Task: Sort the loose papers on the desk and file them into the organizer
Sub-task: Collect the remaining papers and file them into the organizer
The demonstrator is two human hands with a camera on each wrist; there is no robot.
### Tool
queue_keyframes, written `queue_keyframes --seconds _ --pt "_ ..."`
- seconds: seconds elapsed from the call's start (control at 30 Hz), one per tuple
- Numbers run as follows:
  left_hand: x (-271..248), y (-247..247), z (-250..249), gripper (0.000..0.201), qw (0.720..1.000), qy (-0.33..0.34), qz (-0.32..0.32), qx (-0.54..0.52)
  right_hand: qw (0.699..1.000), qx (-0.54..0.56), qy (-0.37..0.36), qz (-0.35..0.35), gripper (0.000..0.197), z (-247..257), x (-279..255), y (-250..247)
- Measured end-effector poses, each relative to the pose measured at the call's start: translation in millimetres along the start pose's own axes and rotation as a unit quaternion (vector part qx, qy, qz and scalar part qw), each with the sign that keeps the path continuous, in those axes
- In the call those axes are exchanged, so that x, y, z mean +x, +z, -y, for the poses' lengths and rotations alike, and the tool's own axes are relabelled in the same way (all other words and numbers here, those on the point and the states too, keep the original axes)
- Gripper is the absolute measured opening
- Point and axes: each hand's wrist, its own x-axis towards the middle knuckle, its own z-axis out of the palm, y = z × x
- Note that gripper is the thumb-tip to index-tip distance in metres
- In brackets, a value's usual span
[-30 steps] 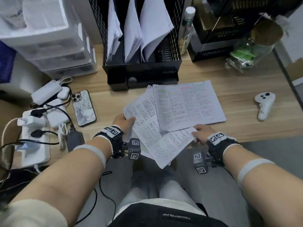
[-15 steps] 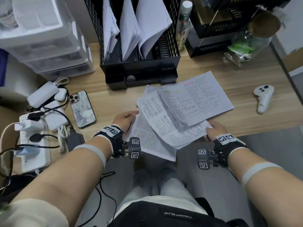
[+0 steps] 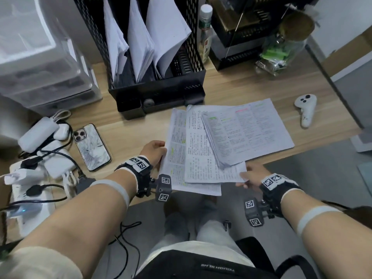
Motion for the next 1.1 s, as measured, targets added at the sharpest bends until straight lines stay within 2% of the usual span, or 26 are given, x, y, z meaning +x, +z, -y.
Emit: queue_keyframes --seconds 0.1,0.13,0.2,0.23,0.3,0.37,0.43,0.5,0.6,0.77,0.87,1.0,1.1 --pt "-11 7 -17 0.048 0.998 0.008 0.051 0.025 0.996 -0.036 0.022 0.084 0.025 6 -12 16" --pt "-13 10 -23 0.054 0.996 0.018 0.067 0.047 0.994 -0.045 0.025 0.097 0.022 8 -15 20" --pt "-18 17 -33 0.052 0.986 0.048 0.09 0.128 0.99 -0.086 0.026 0.109 0.014 13 -16 24" --pt "-17 21 -35 0.054 0.979 0.062 0.087 0.173 0.988 -0.114 0.029 0.103 0.022 18 -15 22" --pt "-17 28 -41 0.059 0.967 0.076 0.067 0.234 0.986 -0.151 0.053 0.052 0.046 25 -11 13" --pt "-17 35 -44 0.059 0.962 0.077 0.047 0.259 0.992 -0.093 0.077 -0.027 0.054 25 -2 -2" --pt "-20 38 -46 0.059 0.96 0.077 0.05 0.265 0.989 0.006 0.115 -0.091 0.055 20 5 -18" --pt "-19 39 -46 0.058 0.958 0.079 0.065 0.267 0.978 0.08 0.156 -0.109 0.051 15 9 -29" --pt "-20 40 -45 0.058 0.956 0.088 0.099 0.262 0.971 0.113 0.171 -0.125 0.046 12 14 -37" --pt "-22 46 -54 0.054 0.951 0.086 0.125 0.27 0.974 0.111 0.151 -0.13 0.042 6 16 -45" --pt "-20 51 -64 0.048 0.956 0.088 0.117 0.254 0.977 0.043 0.132 -0.165 0.05 -2 20 -57" --pt "-13 58 -81 0.047 0.965 0.081 0.093 0.232 0.966 -0.064 0.008 -0.252 0.037 -11 12 -75" --pt "-6 61 -89 0.045 0.976 0.066 0.078 0.191 0.964 -0.13 -0.049 -0.228 0.033 0 6 -84"
